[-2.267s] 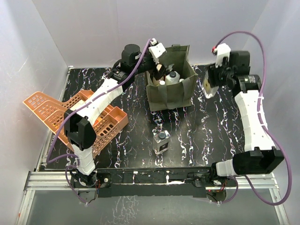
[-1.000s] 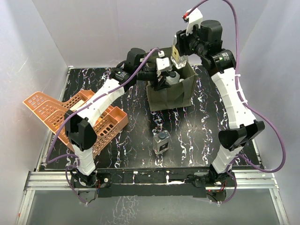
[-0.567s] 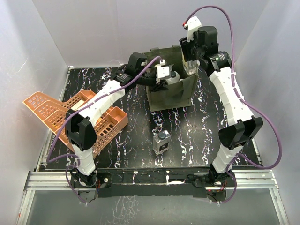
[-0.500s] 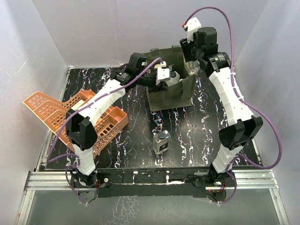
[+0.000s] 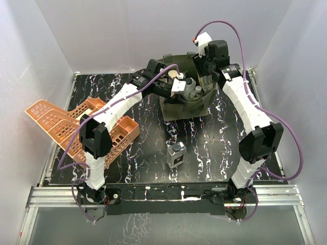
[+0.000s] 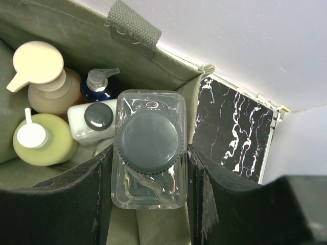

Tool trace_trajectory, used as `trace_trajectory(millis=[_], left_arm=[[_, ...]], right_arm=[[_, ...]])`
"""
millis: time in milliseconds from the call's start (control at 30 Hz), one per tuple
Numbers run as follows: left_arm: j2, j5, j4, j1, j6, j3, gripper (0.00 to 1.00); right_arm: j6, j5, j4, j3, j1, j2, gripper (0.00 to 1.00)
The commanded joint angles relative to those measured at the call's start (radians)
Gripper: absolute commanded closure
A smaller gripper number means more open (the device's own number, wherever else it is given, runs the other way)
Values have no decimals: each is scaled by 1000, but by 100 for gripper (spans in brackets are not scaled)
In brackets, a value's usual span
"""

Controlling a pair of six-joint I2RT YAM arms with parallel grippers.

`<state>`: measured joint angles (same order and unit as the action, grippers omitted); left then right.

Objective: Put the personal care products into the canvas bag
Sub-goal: Place the care product in the canvas bag.

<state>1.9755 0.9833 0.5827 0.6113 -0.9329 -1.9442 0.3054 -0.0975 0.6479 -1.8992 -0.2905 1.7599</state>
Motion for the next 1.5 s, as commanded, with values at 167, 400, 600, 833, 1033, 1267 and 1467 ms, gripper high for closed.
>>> trace_trajectory(millis=[167,400,600,833,1033,1267,1467], left_arm=[[44,57,-13,10,-24,-29,96],[50,48,-50,10,3,-29,96],[56,30,-75,10,19,-32,96],[75,24,-105,10,55,-56,96],[82,23,-105,11,62,-64,97],[71,19,-123,11,75,-45,99],[66,15,-137,11,81,-37,99]], right_arm=[[73,-44,-325,-7,12,-21,92],[64,14,-381,-26,31,52,92],[9,101,-428,29,82,69,92],[-48,183,-453,100,136,72,92],[-67,206,-461,138,139,80,92],[-90,213,-438,149,131,99,92],[-92,196,-449,199,119,96,90]])
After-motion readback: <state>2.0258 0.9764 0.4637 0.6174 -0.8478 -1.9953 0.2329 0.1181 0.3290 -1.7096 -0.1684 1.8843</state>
